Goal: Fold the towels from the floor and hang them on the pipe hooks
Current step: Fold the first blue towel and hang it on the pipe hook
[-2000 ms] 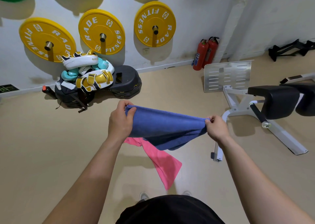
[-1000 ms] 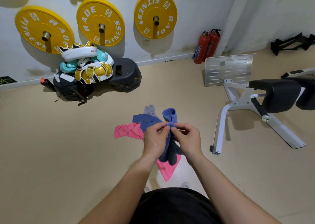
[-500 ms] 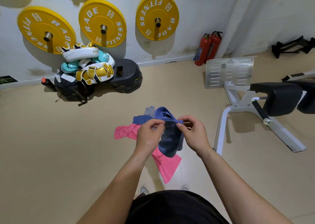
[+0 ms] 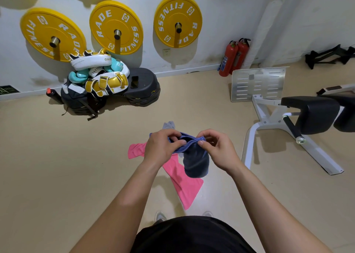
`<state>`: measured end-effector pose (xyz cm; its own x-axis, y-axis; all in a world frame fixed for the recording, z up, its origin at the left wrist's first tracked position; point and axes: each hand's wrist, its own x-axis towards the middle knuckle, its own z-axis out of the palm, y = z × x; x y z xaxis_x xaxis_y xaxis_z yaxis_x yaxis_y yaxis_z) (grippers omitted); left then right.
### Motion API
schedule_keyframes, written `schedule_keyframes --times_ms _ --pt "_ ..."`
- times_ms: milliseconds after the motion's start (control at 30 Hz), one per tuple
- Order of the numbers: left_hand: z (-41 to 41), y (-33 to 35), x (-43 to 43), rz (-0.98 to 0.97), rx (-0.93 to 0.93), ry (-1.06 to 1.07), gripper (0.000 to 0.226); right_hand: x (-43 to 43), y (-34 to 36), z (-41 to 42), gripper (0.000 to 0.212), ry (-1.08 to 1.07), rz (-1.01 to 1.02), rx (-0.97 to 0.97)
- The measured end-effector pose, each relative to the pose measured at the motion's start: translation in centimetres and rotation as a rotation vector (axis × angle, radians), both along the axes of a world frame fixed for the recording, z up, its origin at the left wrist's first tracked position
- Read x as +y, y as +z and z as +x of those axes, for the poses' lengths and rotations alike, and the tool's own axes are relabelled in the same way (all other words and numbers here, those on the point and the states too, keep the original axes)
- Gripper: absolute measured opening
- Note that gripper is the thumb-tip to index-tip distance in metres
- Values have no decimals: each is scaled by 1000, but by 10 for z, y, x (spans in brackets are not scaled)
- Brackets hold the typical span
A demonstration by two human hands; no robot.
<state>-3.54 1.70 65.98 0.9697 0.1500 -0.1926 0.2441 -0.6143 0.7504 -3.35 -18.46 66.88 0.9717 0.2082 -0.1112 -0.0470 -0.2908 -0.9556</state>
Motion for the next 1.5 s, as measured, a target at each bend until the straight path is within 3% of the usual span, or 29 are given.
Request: schedule_keyframes --times_ms 267,400,533,633,800,1133,1267,1500 --pt "9 -2 7 225 -209 -123 8 -1 2 2 19 97 -106 17" --pt "12 -10 23 299 -154 -178 11 -1 1 0 20 142 -194 -3" --pt "15 -16 41 359 29 -152 11 3 0 -4 18 207 -241 -7" --pt "16 -16 47 277 110 -96 4 6 -2 -5 17 246 -305 -19" --pt "13 -12 48 -70 257 82 8 5 -10 -4 24 251 -433 -6" --pt "4 -2 38 -66 363 -102 14 0 -21 0 15 -5 -575 0" --pt "2 -4 31 -81 361 -22 17 -1 -20 2 17 28 -518 -37" --pt "-6 -14 19 -22 179 91 16 -3 -17 -1 19 95 -431 -81"
